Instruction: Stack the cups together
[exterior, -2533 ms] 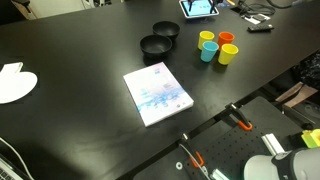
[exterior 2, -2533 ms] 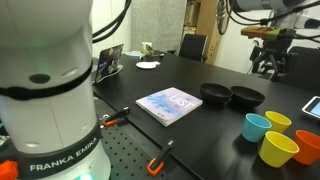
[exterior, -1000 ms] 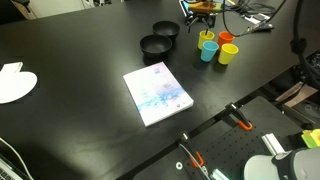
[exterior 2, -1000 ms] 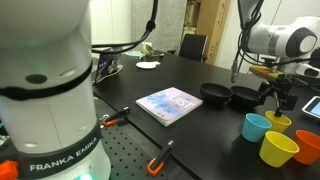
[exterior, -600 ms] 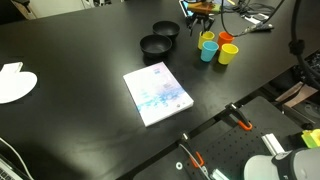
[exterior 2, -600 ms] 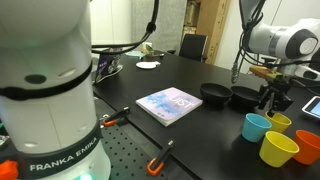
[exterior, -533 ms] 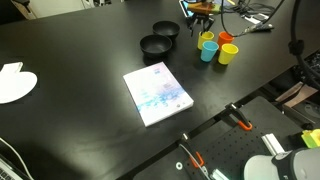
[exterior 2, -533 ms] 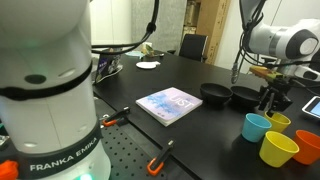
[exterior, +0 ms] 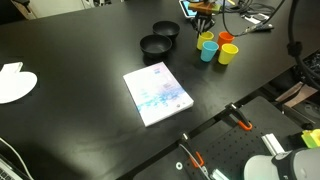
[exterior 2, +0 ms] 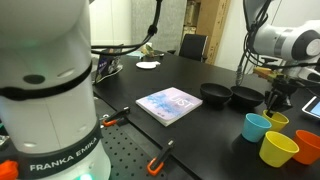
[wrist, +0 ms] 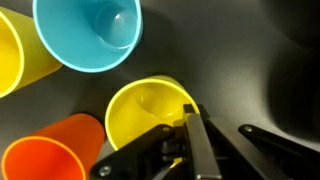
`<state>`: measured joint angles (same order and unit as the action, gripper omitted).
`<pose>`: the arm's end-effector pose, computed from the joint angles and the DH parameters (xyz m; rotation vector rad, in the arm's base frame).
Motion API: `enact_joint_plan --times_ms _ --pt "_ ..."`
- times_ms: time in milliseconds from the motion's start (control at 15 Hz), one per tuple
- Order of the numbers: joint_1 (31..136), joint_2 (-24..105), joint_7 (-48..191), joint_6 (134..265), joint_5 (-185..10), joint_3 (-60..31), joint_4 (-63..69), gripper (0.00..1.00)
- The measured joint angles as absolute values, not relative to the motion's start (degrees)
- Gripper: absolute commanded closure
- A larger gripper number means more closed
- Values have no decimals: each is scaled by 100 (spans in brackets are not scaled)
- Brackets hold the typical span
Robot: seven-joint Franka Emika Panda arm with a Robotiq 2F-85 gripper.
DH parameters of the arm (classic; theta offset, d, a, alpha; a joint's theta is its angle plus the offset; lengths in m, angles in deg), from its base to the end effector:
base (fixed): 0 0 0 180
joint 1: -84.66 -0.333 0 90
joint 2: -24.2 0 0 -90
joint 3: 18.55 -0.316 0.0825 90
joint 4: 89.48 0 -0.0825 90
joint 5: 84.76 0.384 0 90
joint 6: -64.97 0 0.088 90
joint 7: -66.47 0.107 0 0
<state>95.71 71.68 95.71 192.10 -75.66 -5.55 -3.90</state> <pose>0.6552 -0.2595 0.1790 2.7349 -1.4355 -0.1200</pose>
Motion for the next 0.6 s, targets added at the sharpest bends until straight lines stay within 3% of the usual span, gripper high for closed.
enact_joint_plan --times_ms 600 --pt "9291 6695 10167 18390 -7772 -460 -474 99"
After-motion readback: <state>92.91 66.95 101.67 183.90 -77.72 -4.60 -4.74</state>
